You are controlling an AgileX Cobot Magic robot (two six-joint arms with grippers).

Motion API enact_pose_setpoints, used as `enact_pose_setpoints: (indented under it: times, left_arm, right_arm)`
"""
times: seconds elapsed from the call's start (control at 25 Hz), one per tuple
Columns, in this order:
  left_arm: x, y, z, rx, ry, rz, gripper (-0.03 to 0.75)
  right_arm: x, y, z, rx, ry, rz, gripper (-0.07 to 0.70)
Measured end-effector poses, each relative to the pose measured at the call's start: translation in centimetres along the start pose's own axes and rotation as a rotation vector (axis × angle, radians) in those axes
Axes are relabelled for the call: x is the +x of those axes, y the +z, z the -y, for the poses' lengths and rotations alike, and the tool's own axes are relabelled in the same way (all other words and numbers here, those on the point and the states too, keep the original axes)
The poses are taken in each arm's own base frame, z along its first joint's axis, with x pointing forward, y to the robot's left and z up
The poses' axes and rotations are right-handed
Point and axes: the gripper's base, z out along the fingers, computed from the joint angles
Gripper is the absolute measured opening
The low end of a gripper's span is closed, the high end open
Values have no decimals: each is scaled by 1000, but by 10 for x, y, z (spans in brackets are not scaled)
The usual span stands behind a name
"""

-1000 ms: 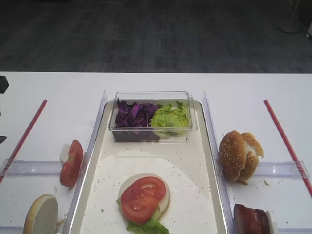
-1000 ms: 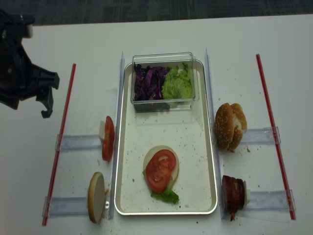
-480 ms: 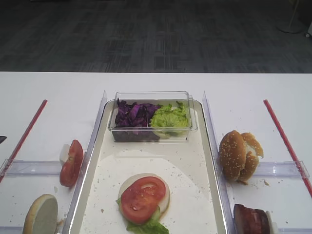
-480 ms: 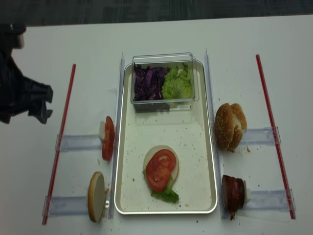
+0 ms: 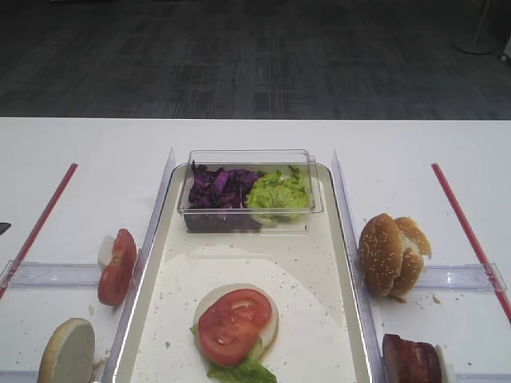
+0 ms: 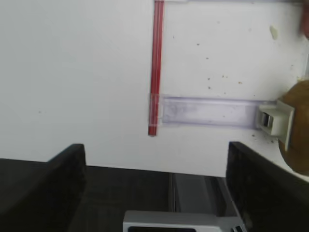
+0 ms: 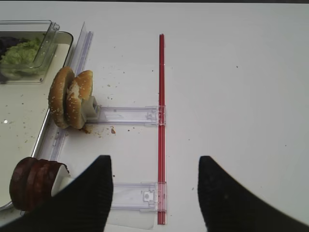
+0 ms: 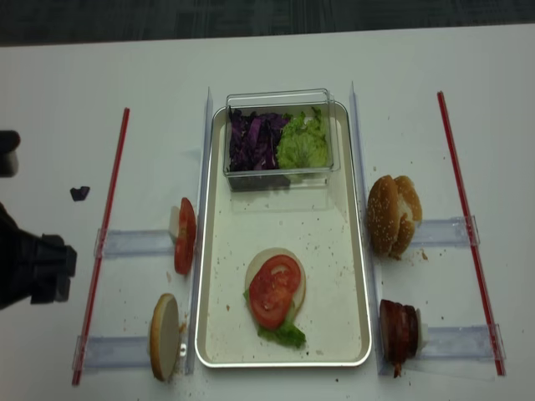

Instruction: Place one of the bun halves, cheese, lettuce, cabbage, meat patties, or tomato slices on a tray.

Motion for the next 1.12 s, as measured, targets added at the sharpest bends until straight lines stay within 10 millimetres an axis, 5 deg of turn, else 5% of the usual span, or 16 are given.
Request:
enact_pose_setpoints:
  times: [0.68,1.12]
  left_arm:
    - [116,-24,-10,39,-46,402,545]
    - [140,-14,-10,55,-55,550,545]
  right_arm:
    - [0,0,0,0,0,0,427]
    - [0,0,0,0,0,0,427]
